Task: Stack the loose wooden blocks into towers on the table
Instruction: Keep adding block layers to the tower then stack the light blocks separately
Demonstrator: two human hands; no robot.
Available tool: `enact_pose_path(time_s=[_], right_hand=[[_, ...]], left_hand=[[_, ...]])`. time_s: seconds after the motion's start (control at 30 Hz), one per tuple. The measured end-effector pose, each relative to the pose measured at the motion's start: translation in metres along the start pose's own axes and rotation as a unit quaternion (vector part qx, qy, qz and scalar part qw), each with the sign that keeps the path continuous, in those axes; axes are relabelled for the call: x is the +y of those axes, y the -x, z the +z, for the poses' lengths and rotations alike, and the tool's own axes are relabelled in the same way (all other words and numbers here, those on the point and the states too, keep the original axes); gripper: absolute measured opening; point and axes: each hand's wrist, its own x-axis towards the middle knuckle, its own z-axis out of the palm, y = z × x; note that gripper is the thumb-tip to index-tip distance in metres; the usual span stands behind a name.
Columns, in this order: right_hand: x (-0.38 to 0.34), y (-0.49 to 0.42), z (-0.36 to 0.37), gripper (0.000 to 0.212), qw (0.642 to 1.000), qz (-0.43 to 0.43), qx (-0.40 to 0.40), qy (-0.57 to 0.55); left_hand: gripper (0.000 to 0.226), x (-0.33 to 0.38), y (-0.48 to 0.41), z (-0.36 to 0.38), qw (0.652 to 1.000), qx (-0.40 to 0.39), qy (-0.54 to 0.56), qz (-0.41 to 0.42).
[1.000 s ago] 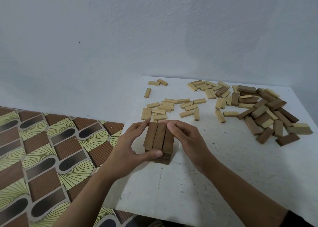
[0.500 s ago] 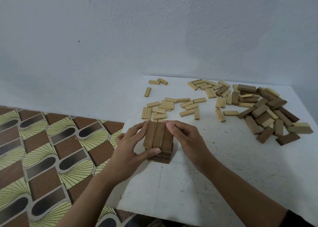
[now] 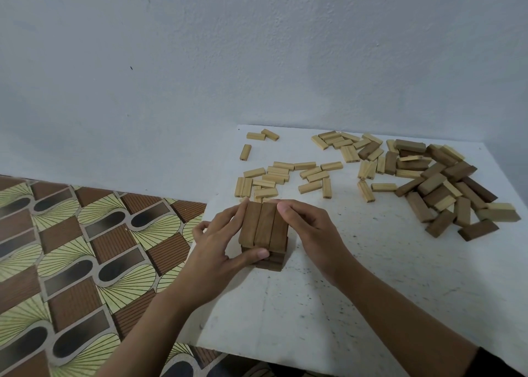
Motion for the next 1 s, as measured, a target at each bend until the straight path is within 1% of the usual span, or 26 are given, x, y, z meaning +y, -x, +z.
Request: enact_pose_path(time_s=[0.17,0.23,0.37,0.47,0.63,0.73,0.8,0.9,1.0], right_hand=[[0.0,0.0,0.0,0.029,1.0,0.007,-0.003,0.007],[0.0,0.0,-0.001,0.029,1.0,0.008,-0.003,0.006],[0.0,-0.001,0.0,0.029,1.0,0.007,-0.003,-0.001],[0.0,0.0,0.0,0.029,1.0,0.007,-0.004,-0.002],[0.002,0.0,-0.001,0.029,1.0,0.008,0.001,0.005],[0.002,-0.001,-0.001,0.028,1.0,0.006,0.002,0.01],[0.002,-0.001,-0.001,0.029,1.0,0.0,0.0,0.014],[0.006,-0.001,-0.002,0.037,1.0,-0.006,-0.004,0.01],[0.013,0.003,-0.006,0.044,1.0,0.002,-0.003,0.02]], left_hand=[[0.082,0.001,0.003,-0.006,0.999,-0.043,-0.008,-0.013],[0.078,0.003,0.003,-0.007,0.999,-0.051,-0.01,-0.014],[0.064,0.003,0.003,-0.005,0.999,-0.037,-0.01,-0.009],[0.064,0.0,0.004,-0.003,0.999,-0.033,-0.009,-0.006],[0.057,-0.003,0.003,-0.002,1.0,-0.023,-0.008,0.004],[0.058,-0.006,0.002,-0.001,1.0,-0.018,-0.01,0.006],[0.065,-0.007,0.001,0.0,1.0,-0.018,-0.006,0.002],[0.078,-0.01,0.002,0.0,1.0,-0.02,0.004,-0.007],[0.079,-0.012,0.003,0.0,1.0,-0.023,0.007,-0.01]])
